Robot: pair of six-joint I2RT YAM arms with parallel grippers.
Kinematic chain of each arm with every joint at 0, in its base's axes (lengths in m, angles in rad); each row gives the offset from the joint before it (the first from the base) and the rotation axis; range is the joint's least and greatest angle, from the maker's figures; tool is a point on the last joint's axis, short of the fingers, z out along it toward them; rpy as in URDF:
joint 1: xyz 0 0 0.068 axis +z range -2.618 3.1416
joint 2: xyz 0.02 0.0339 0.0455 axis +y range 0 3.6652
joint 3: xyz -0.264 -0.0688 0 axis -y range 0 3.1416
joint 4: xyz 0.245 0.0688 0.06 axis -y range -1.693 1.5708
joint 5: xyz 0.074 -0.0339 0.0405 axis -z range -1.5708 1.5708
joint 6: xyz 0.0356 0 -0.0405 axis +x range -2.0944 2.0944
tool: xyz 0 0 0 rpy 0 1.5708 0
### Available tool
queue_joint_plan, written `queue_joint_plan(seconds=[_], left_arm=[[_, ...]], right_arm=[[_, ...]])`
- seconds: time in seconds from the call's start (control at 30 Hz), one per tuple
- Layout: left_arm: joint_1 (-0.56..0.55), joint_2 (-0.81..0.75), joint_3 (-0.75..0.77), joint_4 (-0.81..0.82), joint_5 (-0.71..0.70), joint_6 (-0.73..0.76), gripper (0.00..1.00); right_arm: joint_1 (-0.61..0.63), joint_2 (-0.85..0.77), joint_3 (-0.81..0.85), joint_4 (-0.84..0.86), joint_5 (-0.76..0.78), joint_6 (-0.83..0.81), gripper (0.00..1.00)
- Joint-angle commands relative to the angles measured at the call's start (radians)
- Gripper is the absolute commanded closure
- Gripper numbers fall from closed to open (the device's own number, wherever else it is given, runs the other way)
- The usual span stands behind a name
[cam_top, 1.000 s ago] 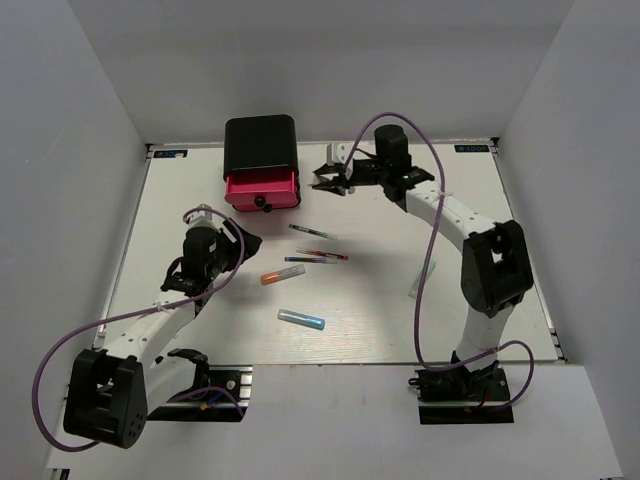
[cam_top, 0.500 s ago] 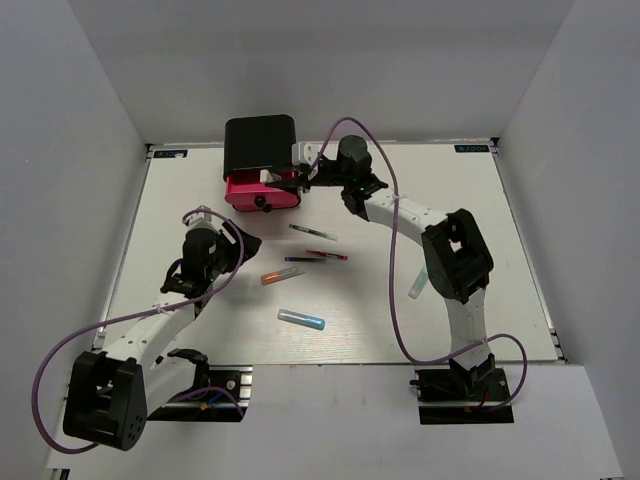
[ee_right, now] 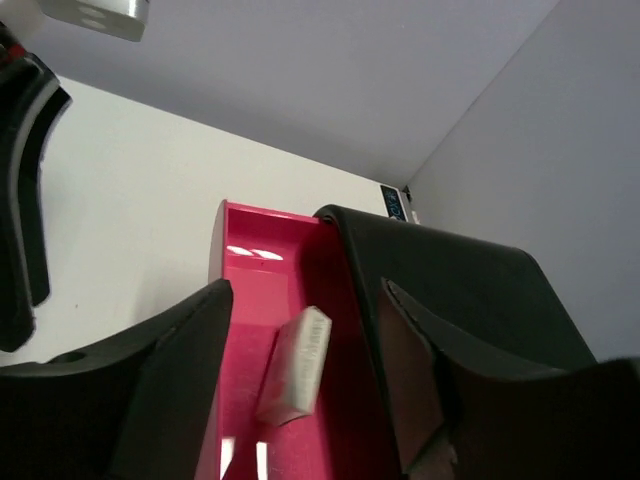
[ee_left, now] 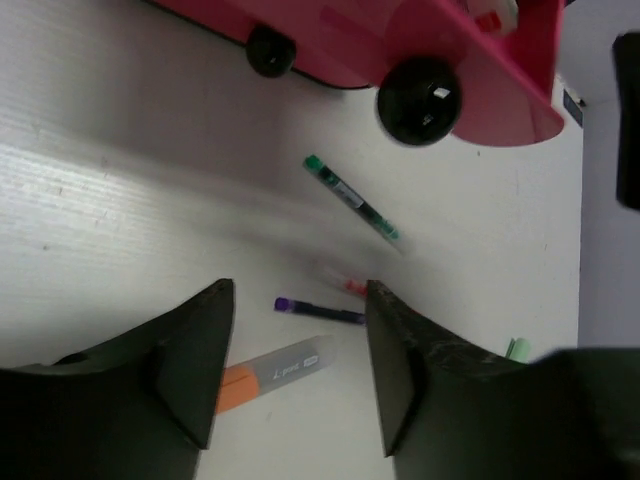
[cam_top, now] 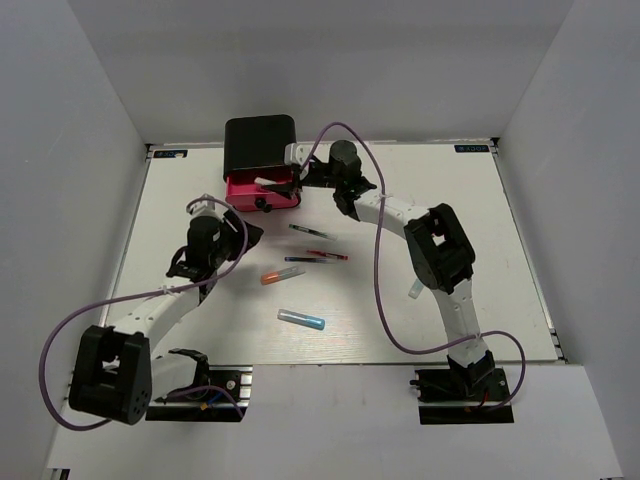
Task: Sort the stationery into containers
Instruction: Place the stationery in the drawer, then close the drawer in the storage box.
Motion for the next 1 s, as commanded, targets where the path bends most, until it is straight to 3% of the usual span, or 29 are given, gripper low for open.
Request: queue_joint_plan(seconds=[0.0,0.1,0.23,0.33,0.37,0.5,0.77,0.97], left_arm=[[-0.002,0.033,0.067,0.077,0.022,0.001,0.38],[-0.002,0.076,0.109,0.103,0.022,0.001,0.5],[-0.002,0.137,0.158,0.112,0.022,0.019,0.53],[-0.002,0.181,0.202,0.112,-0.001,0.029,0.53],[-0.002,0.209,0.213,0.112,-0.014,0.029,0.53],[-0.002,0.264,0.254,0.112,-0.051,0.029,0.51],[0.007,0.346,0.331,0.142,-0.079,0.018,0.51],[0.016,0.405,0.383,0.16,-0.103,-0.007,0.51]], right_arm=[[-0.004,-0.031,0.041,0.057,0.025,-0.016,0.33],[-0.011,-0.057,0.032,0.079,0.063,0.024,0.32],[-0.019,-0.085,0.018,0.104,0.077,0.059,0.32],[-0.03,-0.123,-0.022,0.118,0.077,0.087,0.4],[-0.039,-0.157,-0.06,0.119,0.074,0.098,0.5],[-0.076,-0.246,-0.16,0.123,0.075,0.113,0.72],[-0.175,-0.432,-0.434,0.086,0.069,0.076,0.72],[-0.251,-0.559,-0.624,-0.034,0.064,-0.02,0.72]])
